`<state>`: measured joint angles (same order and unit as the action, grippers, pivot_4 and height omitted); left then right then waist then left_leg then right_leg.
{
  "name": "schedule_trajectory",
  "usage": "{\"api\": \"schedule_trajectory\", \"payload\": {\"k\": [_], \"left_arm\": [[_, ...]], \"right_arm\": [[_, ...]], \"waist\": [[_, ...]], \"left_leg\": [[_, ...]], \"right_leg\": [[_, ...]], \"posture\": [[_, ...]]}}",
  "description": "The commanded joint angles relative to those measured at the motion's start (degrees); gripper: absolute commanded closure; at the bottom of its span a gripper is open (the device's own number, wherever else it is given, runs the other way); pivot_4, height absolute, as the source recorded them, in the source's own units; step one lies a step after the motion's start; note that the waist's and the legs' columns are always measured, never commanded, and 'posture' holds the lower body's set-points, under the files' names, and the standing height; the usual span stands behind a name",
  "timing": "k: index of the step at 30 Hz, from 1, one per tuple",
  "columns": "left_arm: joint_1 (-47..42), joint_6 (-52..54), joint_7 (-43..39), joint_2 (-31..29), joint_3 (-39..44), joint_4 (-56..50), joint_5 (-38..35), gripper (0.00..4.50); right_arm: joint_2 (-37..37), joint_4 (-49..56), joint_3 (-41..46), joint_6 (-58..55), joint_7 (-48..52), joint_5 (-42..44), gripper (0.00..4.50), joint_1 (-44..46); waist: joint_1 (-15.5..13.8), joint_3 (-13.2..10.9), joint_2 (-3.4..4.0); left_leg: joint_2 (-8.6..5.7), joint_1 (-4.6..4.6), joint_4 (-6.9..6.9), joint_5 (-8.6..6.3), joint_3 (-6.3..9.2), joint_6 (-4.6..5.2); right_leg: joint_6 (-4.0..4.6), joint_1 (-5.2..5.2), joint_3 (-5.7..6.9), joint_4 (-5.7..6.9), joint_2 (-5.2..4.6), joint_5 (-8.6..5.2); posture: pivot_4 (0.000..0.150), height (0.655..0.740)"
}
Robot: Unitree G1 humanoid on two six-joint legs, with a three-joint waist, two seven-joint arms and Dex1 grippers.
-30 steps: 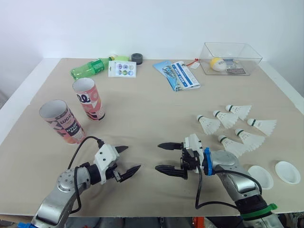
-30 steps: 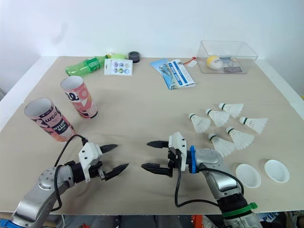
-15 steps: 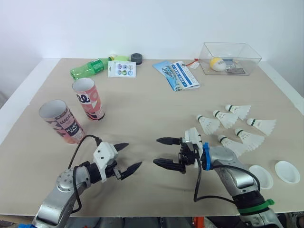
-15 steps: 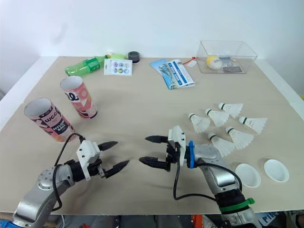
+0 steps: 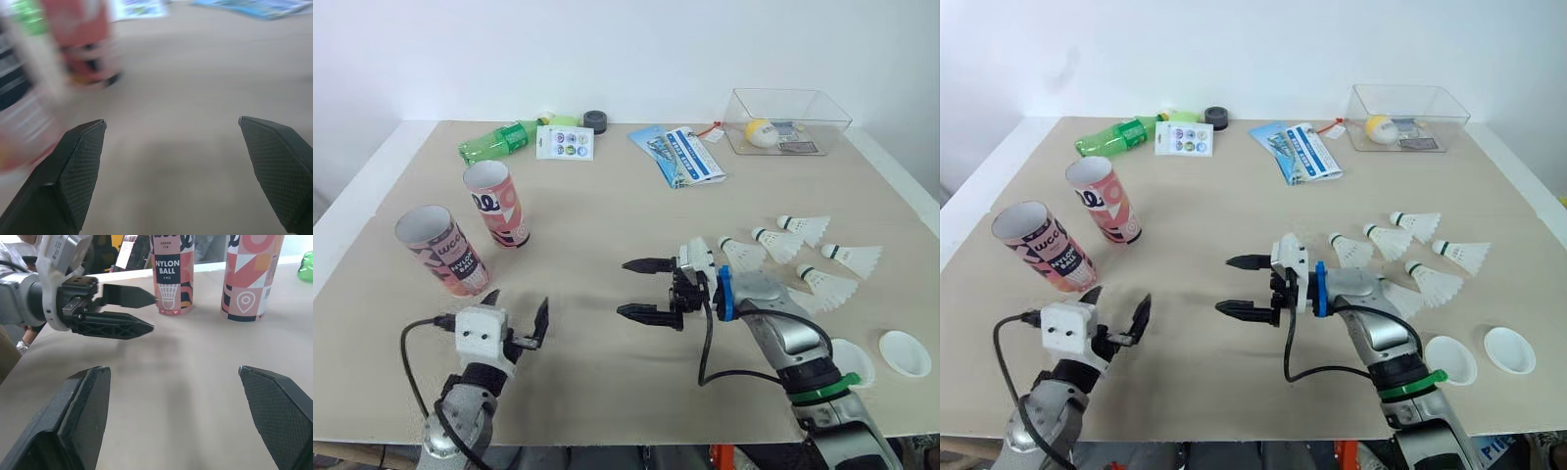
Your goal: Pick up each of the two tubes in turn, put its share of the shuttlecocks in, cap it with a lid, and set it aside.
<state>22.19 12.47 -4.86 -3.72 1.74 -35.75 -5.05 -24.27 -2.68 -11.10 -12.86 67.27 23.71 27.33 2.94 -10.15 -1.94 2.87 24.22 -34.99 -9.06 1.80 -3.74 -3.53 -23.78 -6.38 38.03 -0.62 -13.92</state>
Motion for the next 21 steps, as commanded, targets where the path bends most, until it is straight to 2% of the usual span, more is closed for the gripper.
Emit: {"api": "schedule_trajectory", "payload": {"k": [1,5,9,14,21], "left_arm": [[-0.3,-2.2,4.7,2.8,3.6,-0.2,0.2,0.0],[-1.1,-2.4,7.6,5.1,7.8,1.9,-1.6,0.0],[-4.4,-1.5,7.6,4.2,10.4,5.2,-2.6,0.0],[-10.5,-0.7,5.9,0.1,13.5,11.4,-3.8,0.0],[-13.9,-0.8,3.8,-3.1,14.3,16.5,-5.1,0.0]], "right_arm": [[0.7,-0.9,0.4,1.9,1.5,-0.1,0.01,2.4],[1.0,-2.2,0.2,2.9,2.1,-0.8,0.01,3.2],[1.0,-2.4,0.3,3.2,2.4,-0.9,0.01,3.1],[0.8,-2.3,0.6,3.8,1.8,-1.6,0.01,2.3],[0.5,-1.3,1.0,4.0,0.8,-1.9,0.01,1.4]], "waist": [[0.1,0.0,0.0],[0.1,0.0,-0.01],[0.1,0.0,-0.01],[0.1,0.0,-0.01],[0.1,0.0,-0.01]], "left_leg": [[0.0,0.01,-0.02,0.0,-0.01,0.0],[0.0,0.03,-0.02,0.0,-0.01,-0.01],[0.0,0.06,-0.02,-0.01,0.01,-0.01],[0.0,0.07,-0.02,-0.01,0.01,-0.01],[0.0,0.1,-0.01,-0.02,0.01,-0.03]], "right_leg": [[0.0,0.0,0.0,0.0,0.0,0.02],[0.0,-0.01,0.0,0.0,0.0,0.02],[0.01,-0.05,0.01,0.0,0.04,0.02],[-0.01,-0.04,0.0,0.0,0.04,0.04],[-0.04,-0.04,0.0,0.0,0.04,0.03]], "posture": [[0.15,0.74],[0.15,0.74],[0.15,0.74],[0.15,0.74],[0.15,0.74]]}}
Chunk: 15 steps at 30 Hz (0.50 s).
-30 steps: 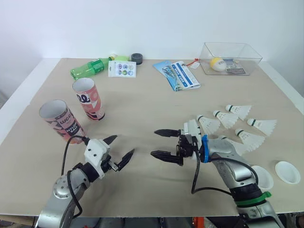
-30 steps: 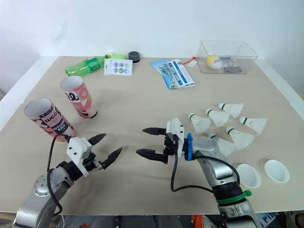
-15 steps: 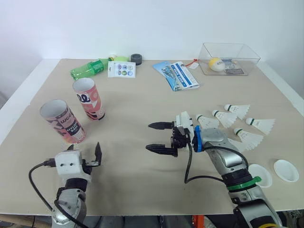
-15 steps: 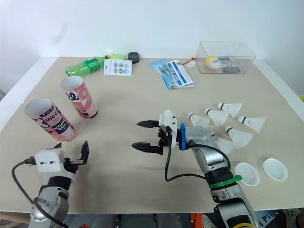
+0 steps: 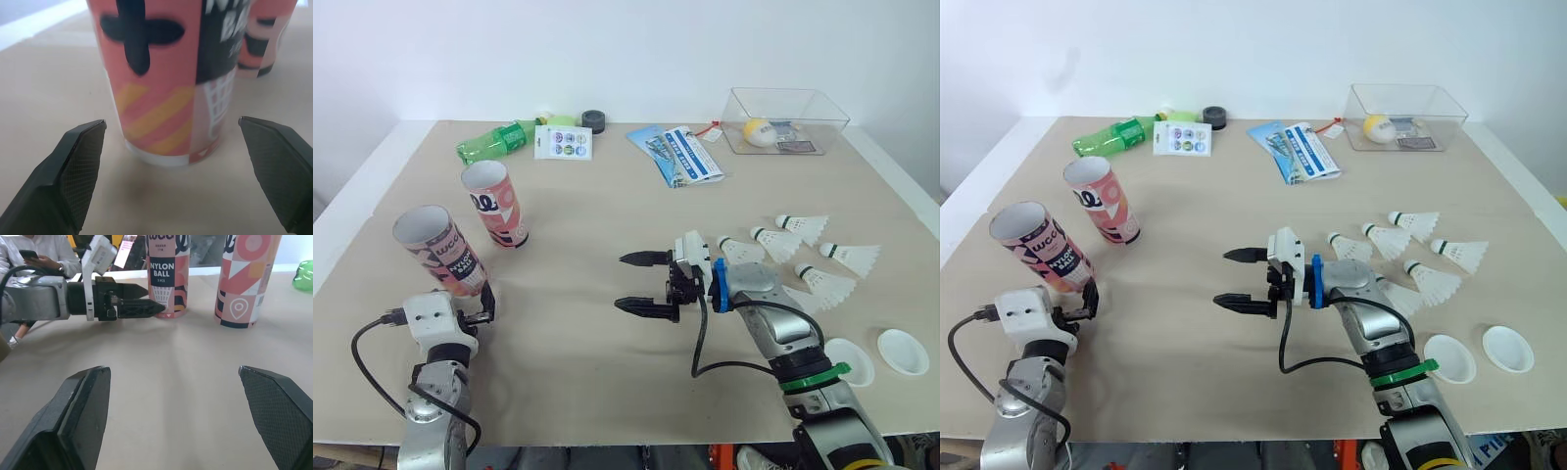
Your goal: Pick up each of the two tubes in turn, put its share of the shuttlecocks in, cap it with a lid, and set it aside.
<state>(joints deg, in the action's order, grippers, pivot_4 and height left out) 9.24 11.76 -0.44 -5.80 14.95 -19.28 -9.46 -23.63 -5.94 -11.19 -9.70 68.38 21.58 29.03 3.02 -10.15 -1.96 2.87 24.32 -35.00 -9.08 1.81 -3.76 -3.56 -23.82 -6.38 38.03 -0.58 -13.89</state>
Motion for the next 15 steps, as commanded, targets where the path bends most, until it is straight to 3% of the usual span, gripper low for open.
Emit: {"api": "schedule_trajectory", "payload": {"k": [1,8,15], "left_arm": [[-1.2,0.0,-0.9,-1.3,1.1,0.5,-0.8,0.0],[-1.6,-0.1,-1.3,-1.6,1.1,1.1,-1.1,0.0],[-9.5,0.4,-7.7,-8.9,4.5,12.4,-5.1,0.0]], "right_arm": [[-0.2,2.1,1.2,0.7,-0.4,0.2,0.01,-0.4],[-0.3,2.3,1.2,0.7,-0.6,0.3,0.01,-0.6],[-0.3,4.7,2.2,-1.0,-1.5,2.1,0.01,-1.8]], "waist": [[0.0,0.0,0.0],[0.0,0.0,0.0],[0.0,0.0,0.0]], "left_leg": [[0.0,0.0,0.0,0.0,0.0,0.0],[0.0,-0.01,0.0,0.0,0.0,0.0],[0.03,-0.04,-0.01,0.05,0.09,0.04]], "right_leg": [[0.0,0.01,0.0,0.0,0.0,0.0],[-0.01,0.0,0.0,0.0,0.01,0.02],[0.03,0.01,0.0,0.03,0.09,0.11]], "posture": [[0.15,0.74],[0.15,0.74],[0.15,0.74]]}}
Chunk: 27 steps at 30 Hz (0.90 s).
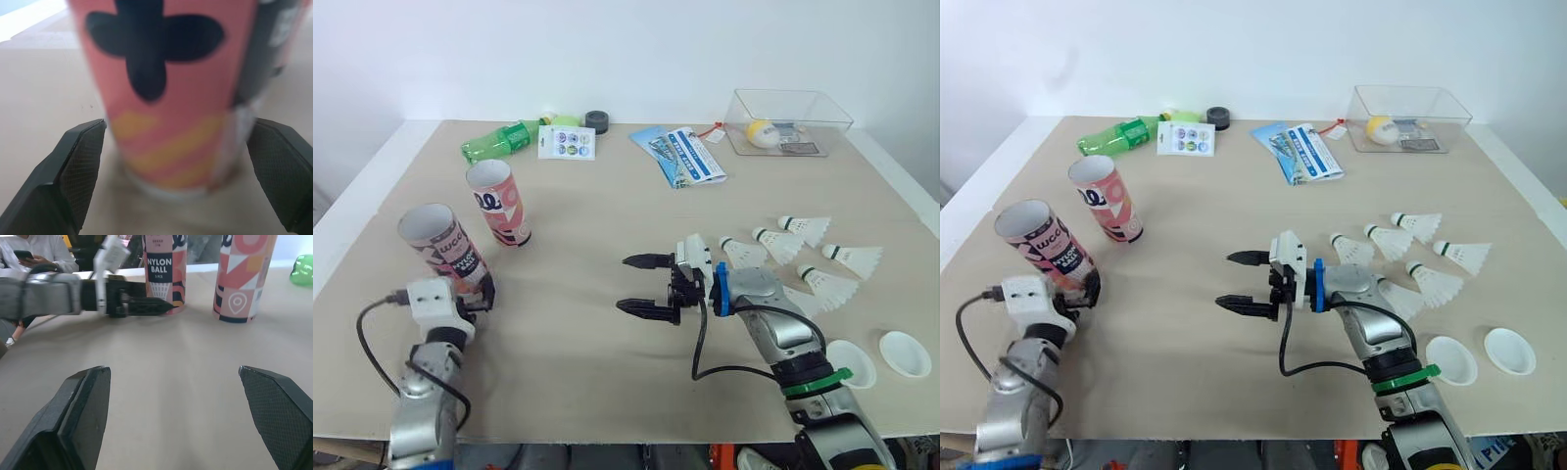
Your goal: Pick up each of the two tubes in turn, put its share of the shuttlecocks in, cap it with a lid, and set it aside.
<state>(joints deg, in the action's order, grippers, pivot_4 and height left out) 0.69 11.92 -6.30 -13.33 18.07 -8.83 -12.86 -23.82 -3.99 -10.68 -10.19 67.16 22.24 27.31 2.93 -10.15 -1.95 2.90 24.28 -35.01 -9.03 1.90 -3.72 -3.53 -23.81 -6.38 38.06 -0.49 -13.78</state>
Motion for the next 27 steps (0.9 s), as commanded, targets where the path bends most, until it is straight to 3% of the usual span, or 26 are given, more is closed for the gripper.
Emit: {"api": "schedule_trajectory", "payload": {"k": [1,16,19,27], "left_arm": [[-1.3,0.1,-2.3,-1.7,1.6,2.6,-2.0,0.0],[-2.3,0.2,-10.0,-5.4,0.3,6.8,-3.4,0.0],[-2.4,-0.1,-10.9,-5.8,0.2,7.3,-3.6,0.75],[-0.3,-1.6,-13.6,-7.2,-0.4,5.6,-3.1,0.75]], "right_arm": [[-0.1,3.0,1.7,-0.6,-0.3,1.6,0.01,-0.1],[-0.7,3.2,1.7,-0.1,-0.3,0.9,0.01,-0.8],[-0.5,3.1,1.7,-0.1,-0.4,1.0,0.0,-0.7],[-0.8,3.3,2.0,-0.3,-0.4,1.2,0.0,-0.7]], "waist": [[0.1,0.0,0.0],[0.0,0.0,0.02],[0.0,0.0,0.02],[0.0,0.0,0.03]], "left_leg": [[0.0,0.0,0.0,0.0,-0.03,-0.01],[0.02,-0.03,0.02,0.0,-0.02,0.0],[0.02,-0.04,0.02,0.0,-0.02,-0.01],[0.03,-0.03,0.02,-0.01,-0.03,-0.02]], "right_leg": [[-0.01,0.0,-0.02,0.0,0.0,0.0],[0.0,0.02,-0.01,0.0,0.0,-0.01],[0.0,0.02,-0.01,0.0,0.0,-0.01],[0.01,0.01,-0.01,-0.01,0.0,-0.03]], "posture": [[0.15,0.74],[0.15,0.74],[0.15,0.74],[0.15,0.74]]}}
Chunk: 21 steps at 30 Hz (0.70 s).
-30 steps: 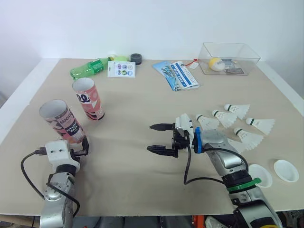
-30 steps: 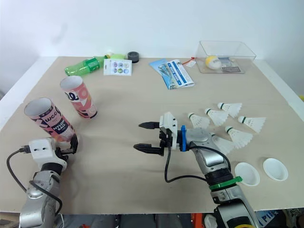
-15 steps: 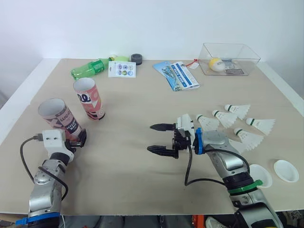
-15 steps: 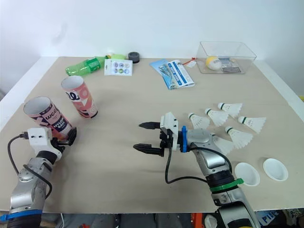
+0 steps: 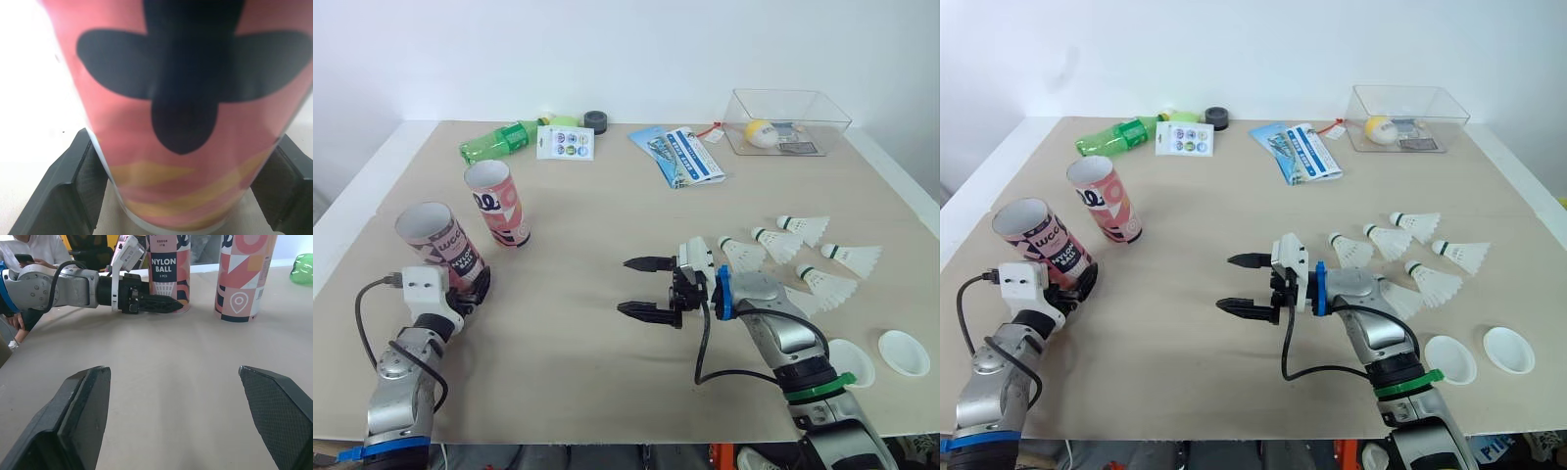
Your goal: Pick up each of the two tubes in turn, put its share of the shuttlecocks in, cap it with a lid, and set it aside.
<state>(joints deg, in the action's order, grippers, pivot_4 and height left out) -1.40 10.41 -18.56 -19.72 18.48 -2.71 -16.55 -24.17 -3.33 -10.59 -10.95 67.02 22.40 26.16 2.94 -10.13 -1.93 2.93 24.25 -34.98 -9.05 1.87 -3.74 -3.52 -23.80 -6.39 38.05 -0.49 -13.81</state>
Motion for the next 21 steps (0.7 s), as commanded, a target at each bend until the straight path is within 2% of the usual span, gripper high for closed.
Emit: {"api": "schedule_trajectory", "payload": {"k": [1,8,12,16,21], "left_arm": [[2.2,-0.4,-1.6,-1.1,-1.0,-0.9,0.8,0.75],[9.3,-5.7,-9.4,-4.1,-6.7,-9.2,2.3,0.75],[10.5,-5.0,-14.0,-6.1,-10.2,-13.2,0.8,0.75],[8.6,-3.1,-18.4,-7.8,-14.6,-15.5,-0.2,0.75],[1.1,-0.2,-24.9,-9.1,-19.9,-13.8,-1.8,0.75]], "right_arm": [[-0.5,2.7,1.9,0.4,-0.3,1.0,0.0,0.4],[-1.1,4.8,4.1,-0.7,-1.8,2.6,0.0,-0.7],[-2.7,8.1,6.6,-3.3,-3.1,4.8,0.0,-2.0],[-4.9,11.5,8.1,-5.2,-3.7,5.9,0.0,-4.0],[-5.6,13.5,9.2,-5.9,-5.7,5.9,0.0,-5.7]], "waist": [[0.0,0.0,0.0],[0.0,0.0,0.0],[-0.4,0.0,0.01],[-0.2,0.0,0.01],[-0.1,0.0,0.01]], "left_leg": [[0.0,0.0,0.0,-0.01,-0.01,-0.02],[0.03,0.03,0.06,-0.08,-0.07,-0.13],[0.02,0.08,0.08,-0.08,-0.07,-0.13],[0.0,0.09,0.08,-0.09,-0.14,-0.13],[0.0,0.11,0.12,-0.08,-0.13,-0.12]], "right_leg": [[0.01,0.0,0.0,0.0,0.0,-0.01],[0.04,-0.06,-0.03,-0.01,-0.03,-0.12],[0.04,-0.1,-0.03,-0.02,-0.04,-0.15],[0.04,-0.14,-0.05,-0.04,-0.11,-0.16],[0.04,-0.18,-0.03,-0.04,-0.08,-0.15]], "posture": [[0.15,0.74],[0.15,0.74],[0.15,0.74],[0.15,0.74],[0.15,0.74]]}}
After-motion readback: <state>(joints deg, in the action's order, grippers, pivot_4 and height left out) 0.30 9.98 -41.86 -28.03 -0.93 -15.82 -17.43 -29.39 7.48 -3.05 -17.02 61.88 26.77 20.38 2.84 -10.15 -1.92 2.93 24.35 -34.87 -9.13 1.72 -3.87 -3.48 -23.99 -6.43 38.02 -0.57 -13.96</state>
